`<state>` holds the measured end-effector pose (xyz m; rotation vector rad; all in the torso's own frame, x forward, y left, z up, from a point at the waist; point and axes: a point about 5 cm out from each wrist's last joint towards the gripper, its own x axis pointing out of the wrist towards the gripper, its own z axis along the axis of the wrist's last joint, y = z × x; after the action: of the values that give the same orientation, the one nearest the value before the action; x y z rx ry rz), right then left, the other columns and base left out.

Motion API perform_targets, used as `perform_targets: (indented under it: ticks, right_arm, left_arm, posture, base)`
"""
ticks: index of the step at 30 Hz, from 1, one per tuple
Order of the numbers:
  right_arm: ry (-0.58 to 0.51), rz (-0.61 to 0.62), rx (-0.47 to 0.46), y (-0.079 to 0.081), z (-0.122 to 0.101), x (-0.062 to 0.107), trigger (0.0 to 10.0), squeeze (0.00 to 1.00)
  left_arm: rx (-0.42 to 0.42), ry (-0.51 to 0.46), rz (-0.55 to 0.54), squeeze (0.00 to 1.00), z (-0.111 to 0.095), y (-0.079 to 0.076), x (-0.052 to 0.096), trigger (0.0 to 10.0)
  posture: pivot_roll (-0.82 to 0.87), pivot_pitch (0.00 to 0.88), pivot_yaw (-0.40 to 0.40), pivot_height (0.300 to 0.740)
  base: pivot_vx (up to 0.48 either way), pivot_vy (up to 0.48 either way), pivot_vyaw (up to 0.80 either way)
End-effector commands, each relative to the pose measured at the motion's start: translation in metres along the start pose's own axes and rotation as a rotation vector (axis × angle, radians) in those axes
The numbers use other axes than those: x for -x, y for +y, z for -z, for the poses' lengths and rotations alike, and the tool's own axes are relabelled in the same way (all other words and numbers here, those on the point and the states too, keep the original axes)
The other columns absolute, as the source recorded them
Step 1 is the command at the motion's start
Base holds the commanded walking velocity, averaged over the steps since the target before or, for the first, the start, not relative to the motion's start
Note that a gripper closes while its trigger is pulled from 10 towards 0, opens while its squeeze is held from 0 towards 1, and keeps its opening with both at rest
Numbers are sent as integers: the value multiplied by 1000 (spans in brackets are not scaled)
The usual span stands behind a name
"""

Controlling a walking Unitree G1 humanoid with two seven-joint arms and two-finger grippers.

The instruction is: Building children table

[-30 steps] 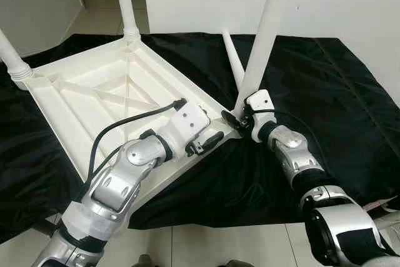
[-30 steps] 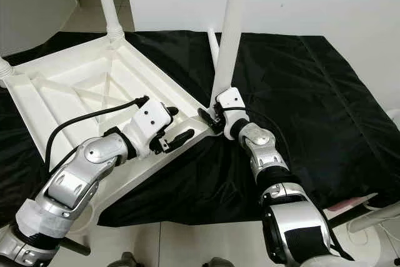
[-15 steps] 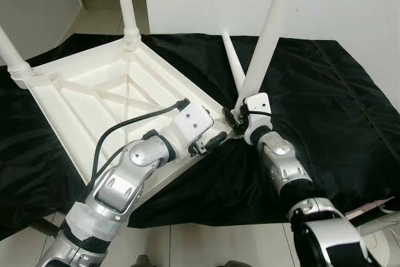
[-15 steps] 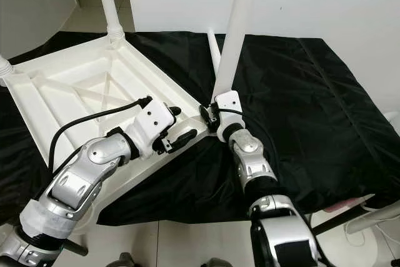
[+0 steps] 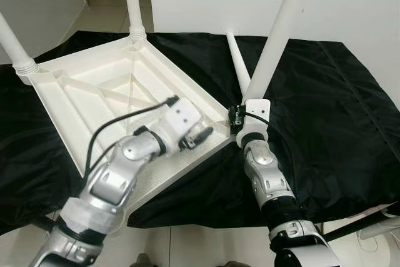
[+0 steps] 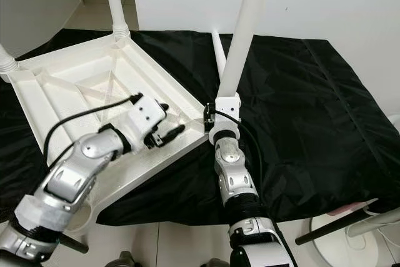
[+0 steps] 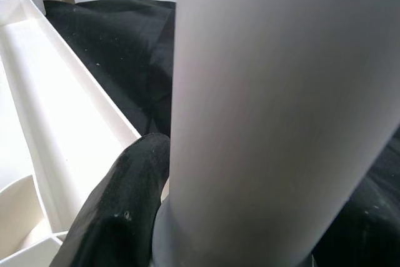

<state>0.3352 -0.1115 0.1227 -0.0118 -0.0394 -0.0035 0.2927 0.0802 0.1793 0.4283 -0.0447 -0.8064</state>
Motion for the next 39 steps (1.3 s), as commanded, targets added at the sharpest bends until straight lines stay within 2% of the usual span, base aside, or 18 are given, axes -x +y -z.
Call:
perform_targets:
  ticks: [1,2,3,4,5,12,16,18,19,20,21,22,23,26,28,32,35,39]
  right_arm:
    - [-1,-6,-34,-3,2,4,10000,59]
    - [-1,-6,-34,-3,2,4,10000,59]
    - [-8,-8,-44,-2,-1,5,10000,604]
    - [-8,-8,-44,-2,-1,5,10000,604]
    - [-21,-18,-44,-2,-3,7,10000,1000]
    - [-45,-52,-37,-8,-7,10,10000,1000]
    - [-67,-153,-25,-19,-9,9,10000,1000]
    - [-67,-153,-25,-19,-9,9,10000,1000]
    - [-71,-193,-17,-23,-10,8,10000,1000]
    - [-77,-251,-6,-26,-12,8,10000,125]
    - [-77,-251,-6,-26,-12,8,10000,125]
    - [-77,-309,-7,-28,-12,7,10000,0]
    - [-77,-309,-7,-28,-12,7,10000,0]
    - [-82,-438,34,-33,-12,6,10000,0]
    - [-80,-499,75,-35,-12,4,10000,0]
    - [-78,-533,101,-36,-11,3,10000,0]
    - [-60,-629,131,-41,-13,-3,10000,0]
    - [-48,-656,164,-44,-13,-8,10000,0]
  left_arm:
    - [-1,-12,-73,0,-1,4,1,10000]
    - [-1,-12,-73,0,-1,4,1,10000]
    - [3,-17,-77,0,-1,4,1,10000]
    - [3,-17,-77,0,-1,4,1,10000]
    - [3,-23,-77,0,-2,3,2,10000]
    - [3,-55,-47,0,-4,-4,3,10000]
    - [15,-77,22,0,-6,-14,2,10000]
    - [15,-77,22,0,-6,-14,2,10000]
    - [38,-83,66,0,-5,-18,3,10000]
    - [61,-89,129,0,-4,-26,4,10000]
    - [61,-89,129,0,-4,-26,4,10000]
    - [90,-95,179,0,-2,-32,6,10000]
    - [90,-95,179,0,-2,-32,6,10000]
    - [201,-108,239,0,2,-43,7,10000]
    - [235,-115,255,0,3,-45,7,10000]
    - [243,-119,262,0,3,-46,7,10000]
    - [244,-129,310,0,-2,-49,9,10000]
    - [246,-141,335,0,-7,-50,8,10000]
  posture:
    - [-12,0,-18,740]
    - [-12,0,-18,740]
    - [-12,0,-20,740]
    - [-12,0,-20,740]
    - [-12,0,-20,740]
    - [-6,0,-29,740]
    - [-5,0,-29,740]
    - [-5,0,-29,740]
    - [-5,0,-30,740]
    - [-4,0,-31,740]
    - [-4,0,-31,740]
    - [-4,0,-30,740]
    - [-4,0,-30,740]
    - [-2,0,-24,740]
    - [-2,0,-23,740]
    - [-5,0,-15,740]
    - [-7,0,0,740]
    - [-5,0,3,740]
  base:
    - [0,0,0]
    - [0,0,0]
    - [0,0,0]
    - [0,0,0]
    - [0,0,0]
    - [0,0,0]
    - [0,0,0]
    - [0,0,0]
    - [0,0,0]
    - [0,0,0]
    - [0,0,0]
    - [0,0,0]
    - [0,0,0]
    - [0,0,0]
    - [0,0,0]
    - [0,0,0]
    - [0,0,0]
    - [0,0,0]
